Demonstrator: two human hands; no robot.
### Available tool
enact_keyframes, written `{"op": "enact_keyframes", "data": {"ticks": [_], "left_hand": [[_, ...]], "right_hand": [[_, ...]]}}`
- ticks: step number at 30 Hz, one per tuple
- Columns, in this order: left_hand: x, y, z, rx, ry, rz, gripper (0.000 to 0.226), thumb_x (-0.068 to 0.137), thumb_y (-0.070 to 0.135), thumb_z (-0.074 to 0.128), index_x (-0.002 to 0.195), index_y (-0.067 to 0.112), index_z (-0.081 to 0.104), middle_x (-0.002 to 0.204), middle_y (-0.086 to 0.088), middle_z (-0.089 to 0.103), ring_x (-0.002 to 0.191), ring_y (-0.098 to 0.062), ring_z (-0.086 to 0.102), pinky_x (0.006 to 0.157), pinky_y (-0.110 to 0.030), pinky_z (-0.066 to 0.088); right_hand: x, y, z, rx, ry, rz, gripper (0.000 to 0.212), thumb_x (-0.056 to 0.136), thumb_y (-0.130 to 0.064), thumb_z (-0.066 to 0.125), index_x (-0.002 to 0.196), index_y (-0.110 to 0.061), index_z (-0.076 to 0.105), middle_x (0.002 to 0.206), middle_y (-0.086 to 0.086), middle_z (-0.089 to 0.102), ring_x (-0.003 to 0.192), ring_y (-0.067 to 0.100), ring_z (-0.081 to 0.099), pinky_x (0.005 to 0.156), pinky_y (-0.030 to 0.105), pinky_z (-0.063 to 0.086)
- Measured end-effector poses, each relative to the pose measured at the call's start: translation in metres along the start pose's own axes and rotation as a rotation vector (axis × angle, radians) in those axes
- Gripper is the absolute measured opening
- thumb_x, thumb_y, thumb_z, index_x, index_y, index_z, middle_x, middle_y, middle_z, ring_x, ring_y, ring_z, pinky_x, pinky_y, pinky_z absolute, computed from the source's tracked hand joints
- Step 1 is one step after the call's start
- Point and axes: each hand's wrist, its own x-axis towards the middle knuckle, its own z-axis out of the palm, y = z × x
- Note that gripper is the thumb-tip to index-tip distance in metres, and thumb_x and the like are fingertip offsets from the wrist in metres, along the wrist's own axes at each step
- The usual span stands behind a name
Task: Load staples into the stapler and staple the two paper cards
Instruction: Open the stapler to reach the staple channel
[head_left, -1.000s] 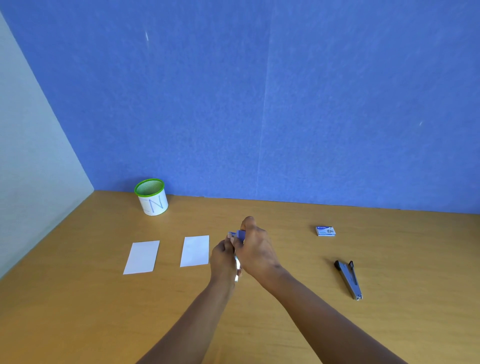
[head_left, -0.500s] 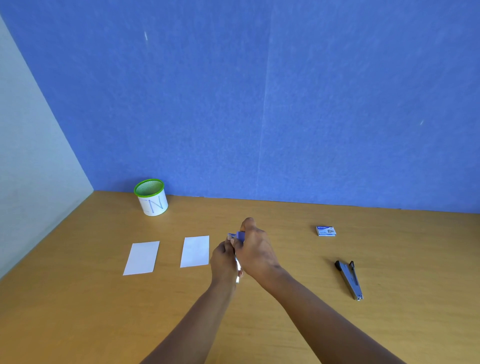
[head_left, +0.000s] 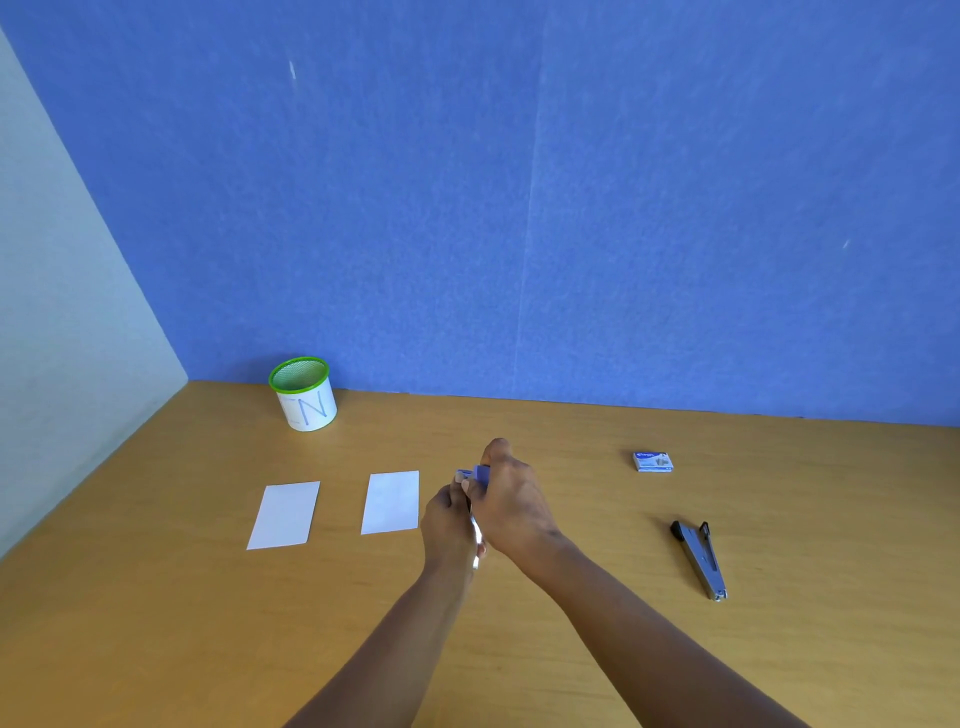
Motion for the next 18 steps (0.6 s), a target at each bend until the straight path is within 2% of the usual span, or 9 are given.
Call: {"op": "enact_keyframes", "data": {"ticks": [2,4,7,10,14,18], "left_hand": [[0.004,-0.001,-0.003,-0.051,0.035,-0.064,0.044,0.101,0.020,0.032,0.060,0.008,0.041,0.051,-0.004,0.037,0.028,-0.010,0.034,0.031,-0.013,0.024],[0.013,0.000,-0.013,-0.125,0.089,-0.130,0.045,0.101,0.022,0.034,0.058,0.011,0.042,0.053,-0.003,0.038,0.037,-0.015,0.037,0.036,-0.015,0.026],[0.027,0.001,-0.024,-0.067,0.137,-0.070,0.047,0.101,0.029,0.033,0.059,0.012,0.045,0.058,-0.003,0.043,0.049,-0.018,0.038,0.046,-0.024,0.027],[0.034,0.005,-0.027,-0.115,0.170,-0.060,0.046,0.101,0.029,0.034,0.060,0.011,0.046,0.060,-0.004,0.045,0.052,-0.019,0.040,0.049,-0.026,0.029],[0.041,0.011,-0.032,-0.226,0.183,-0.101,0.047,0.101,0.030,0.032,0.062,0.011,0.049,0.061,-0.006,0.046,0.052,-0.021,0.041,0.051,-0.027,0.030],[0.035,0.019,-0.032,-0.374,0.196,-0.151,0.043,0.102,0.030,0.033,0.066,0.011,0.049,0.063,-0.004,0.045,0.048,-0.014,0.046,0.050,-0.025,0.035]], "right_hand": [[-0.004,-0.002,0.000,0.032,-0.006,-0.014,0.007,0.096,-0.013,0.041,0.101,-0.009,0.038,0.081,0.001,0.047,0.065,0.013,0.047,0.043,0.019,0.035],[-0.010,-0.006,0.005,0.052,-0.018,-0.060,0.005,0.094,-0.007,0.038,0.093,-0.010,0.034,0.079,0.002,0.045,0.063,0.014,0.043,0.044,0.020,0.034],[-0.012,-0.009,0.010,0.071,-0.010,-0.107,0.007,0.093,-0.005,0.035,0.090,-0.010,0.032,0.074,0.001,0.041,0.064,0.016,0.036,0.044,0.021,0.029],[-0.007,-0.011,0.011,0.078,0.004,-0.154,0.008,0.093,-0.005,0.036,0.090,-0.011,0.031,0.069,-0.003,0.037,0.060,0.012,0.034,0.046,0.020,0.028],[-0.008,-0.012,0.016,0.107,0.010,-0.214,0.010,0.093,-0.004,0.036,0.088,-0.011,0.030,0.076,0.003,0.041,0.062,0.013,0.034,0.046,0.018,0.027],[-0.010,-0.006,0.019,0.117,0.024,-0.262,0.013,0.094,-0.006,0.038,0.088,-0.014,0.030,0.085,0.007,0.047,0.063,0.010,0.039,0.050,0.018,0.032]]}}
